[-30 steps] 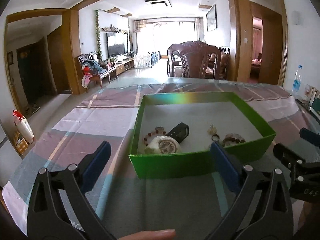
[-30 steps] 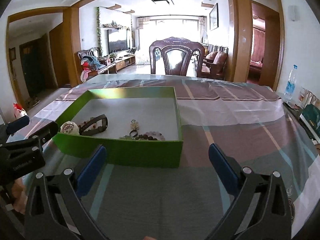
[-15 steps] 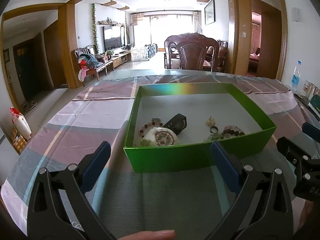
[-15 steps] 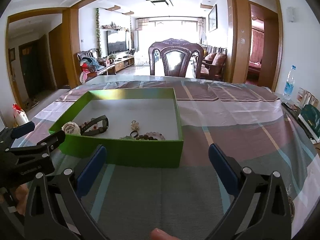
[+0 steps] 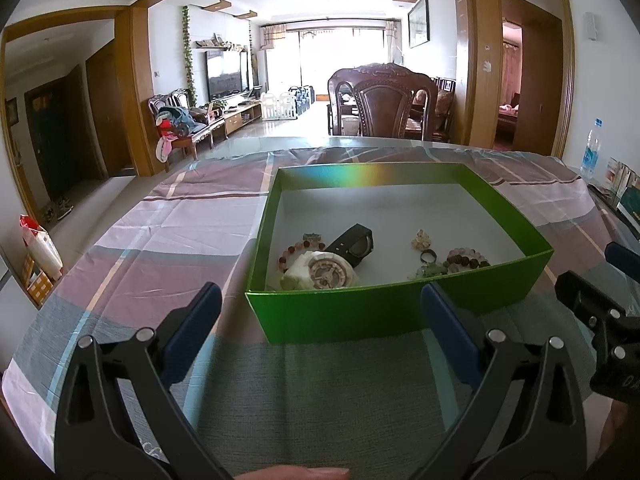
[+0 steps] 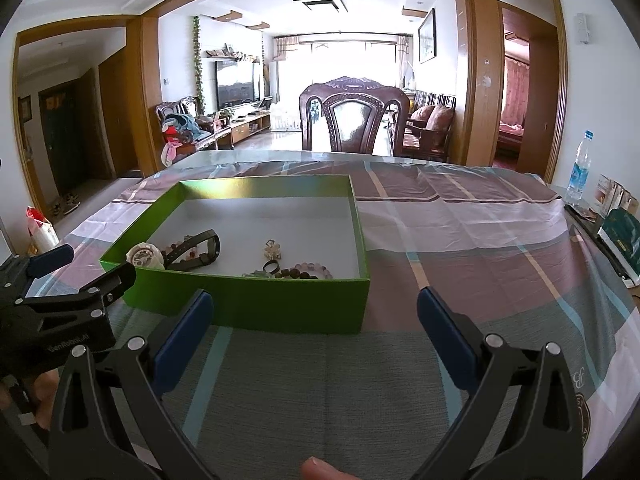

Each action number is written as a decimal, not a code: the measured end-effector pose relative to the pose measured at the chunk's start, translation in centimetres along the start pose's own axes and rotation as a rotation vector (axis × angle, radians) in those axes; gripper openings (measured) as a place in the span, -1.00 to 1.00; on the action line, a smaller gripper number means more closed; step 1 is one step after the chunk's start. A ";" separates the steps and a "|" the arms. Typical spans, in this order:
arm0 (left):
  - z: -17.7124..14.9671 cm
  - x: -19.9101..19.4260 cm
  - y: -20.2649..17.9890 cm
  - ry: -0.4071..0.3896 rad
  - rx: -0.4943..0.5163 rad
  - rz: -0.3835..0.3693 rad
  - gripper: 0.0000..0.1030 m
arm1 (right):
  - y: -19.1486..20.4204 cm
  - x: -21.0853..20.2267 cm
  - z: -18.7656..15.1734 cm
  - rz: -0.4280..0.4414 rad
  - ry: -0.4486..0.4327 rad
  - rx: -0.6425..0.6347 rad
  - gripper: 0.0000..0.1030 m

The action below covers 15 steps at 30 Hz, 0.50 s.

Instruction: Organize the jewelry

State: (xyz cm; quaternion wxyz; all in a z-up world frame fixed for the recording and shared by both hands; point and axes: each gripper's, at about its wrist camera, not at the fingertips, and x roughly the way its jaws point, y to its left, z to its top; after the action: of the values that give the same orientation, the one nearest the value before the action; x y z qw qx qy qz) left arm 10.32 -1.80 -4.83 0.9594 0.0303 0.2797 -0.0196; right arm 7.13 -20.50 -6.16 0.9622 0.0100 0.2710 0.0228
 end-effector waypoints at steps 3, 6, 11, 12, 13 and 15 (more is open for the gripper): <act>0.0 0.0 0.0 0.000 0.000 0.000 0.91 | 0.0 0.0 0.0 -0.001 0.000 0.000 0.93; -0.1 0.0 0.0 0.002 0.001 0.000 0.91 | 0.0 0.0 0.0 0.000 0.000 0.001 0.93; -0.2 0.1 0.0 0.003 0.003 0.000 0.91 | 0.0 0.0 0.0 0.001 0.000 0.002 0.93; -0.2 0.1 0.0 0.004 0.005 0.000 0.91 | 0.0 0.0 0.0 0.000 0.000 0.001 0.93; -0.2 0.1 0.0 0.005 0.007 0.002 0.91 | 0.0 0.0 0.0 -0.001 0.000 0.001 0.93; -0.3 0.1 0.0 0.006 0.008 0.004 0.91 | 0.0 0.0 0.0 0.001 0.000 0.001 0.93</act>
State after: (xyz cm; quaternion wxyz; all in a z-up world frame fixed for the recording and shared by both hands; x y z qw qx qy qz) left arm 10.25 -1.79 -5.11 0.9586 0.0347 0.2822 -0.0186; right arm 7.13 -20.52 -6.18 0.9622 0.0104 0.2713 0.0230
